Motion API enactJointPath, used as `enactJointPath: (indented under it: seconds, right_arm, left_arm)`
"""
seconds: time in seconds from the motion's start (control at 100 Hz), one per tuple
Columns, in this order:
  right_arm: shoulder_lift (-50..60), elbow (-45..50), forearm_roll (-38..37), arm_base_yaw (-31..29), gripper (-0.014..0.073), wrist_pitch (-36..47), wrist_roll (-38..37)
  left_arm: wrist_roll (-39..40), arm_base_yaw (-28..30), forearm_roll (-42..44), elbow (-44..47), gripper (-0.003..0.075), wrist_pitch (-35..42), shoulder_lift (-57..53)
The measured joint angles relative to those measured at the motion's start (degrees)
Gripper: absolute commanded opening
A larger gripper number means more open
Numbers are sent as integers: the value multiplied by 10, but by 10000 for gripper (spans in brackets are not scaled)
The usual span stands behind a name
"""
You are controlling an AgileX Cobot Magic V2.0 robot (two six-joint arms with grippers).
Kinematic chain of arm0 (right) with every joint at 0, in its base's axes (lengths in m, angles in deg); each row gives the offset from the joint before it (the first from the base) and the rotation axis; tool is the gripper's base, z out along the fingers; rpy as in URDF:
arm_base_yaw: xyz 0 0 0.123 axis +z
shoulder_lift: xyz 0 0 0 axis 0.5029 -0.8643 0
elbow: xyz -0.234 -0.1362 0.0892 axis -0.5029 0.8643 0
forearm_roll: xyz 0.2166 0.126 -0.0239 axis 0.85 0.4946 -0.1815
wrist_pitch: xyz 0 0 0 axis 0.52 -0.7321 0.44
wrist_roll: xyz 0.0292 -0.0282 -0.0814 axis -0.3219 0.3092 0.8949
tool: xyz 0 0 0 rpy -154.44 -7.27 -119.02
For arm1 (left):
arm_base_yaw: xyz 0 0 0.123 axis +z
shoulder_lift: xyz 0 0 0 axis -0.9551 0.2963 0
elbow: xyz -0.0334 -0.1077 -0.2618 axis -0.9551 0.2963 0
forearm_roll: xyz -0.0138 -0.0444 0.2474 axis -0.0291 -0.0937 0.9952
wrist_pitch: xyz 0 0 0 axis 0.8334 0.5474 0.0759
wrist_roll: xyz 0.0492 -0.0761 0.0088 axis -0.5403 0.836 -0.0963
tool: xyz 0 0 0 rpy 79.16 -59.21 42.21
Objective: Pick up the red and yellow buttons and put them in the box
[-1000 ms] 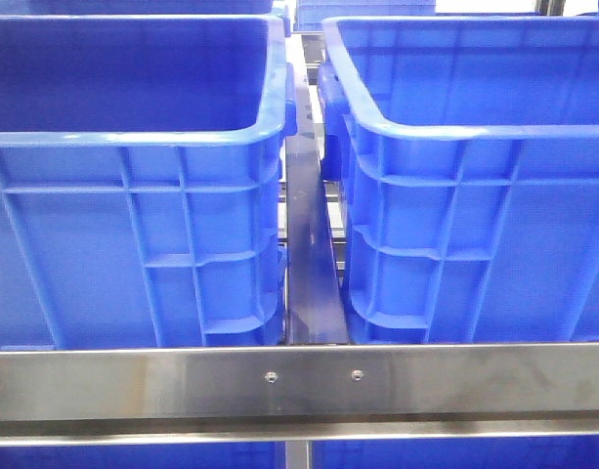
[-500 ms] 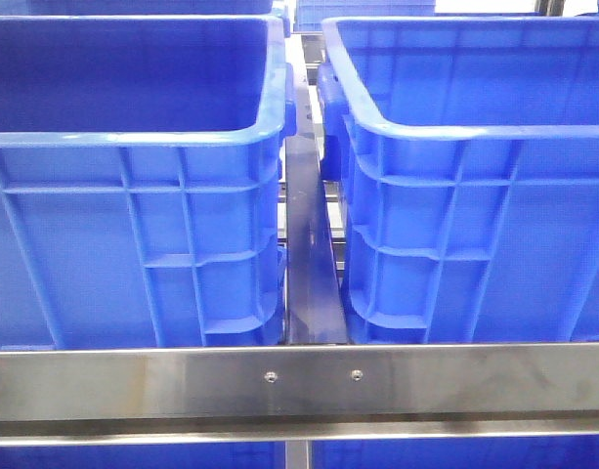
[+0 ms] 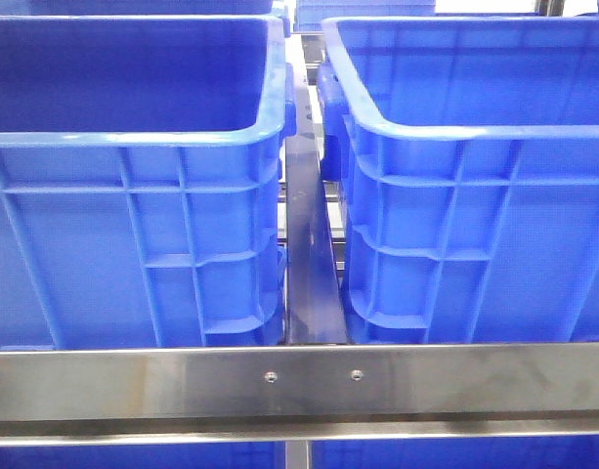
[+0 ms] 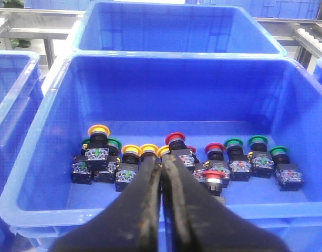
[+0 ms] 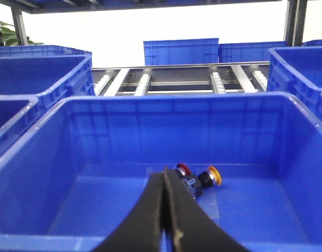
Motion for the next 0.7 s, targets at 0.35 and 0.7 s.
enactJointPath:
  seconds: [0.35, 0.7]
  right_arm:
    - [73, 118, 45, -12, -68, 63, 32]
    - [74, 158, 65, -35, -68, 92, 35]
  left_arm:
    - [0, 0, 0, 0, -19, 0, 0]
    - [0, 0, 0, 0, -19, 0, 0]
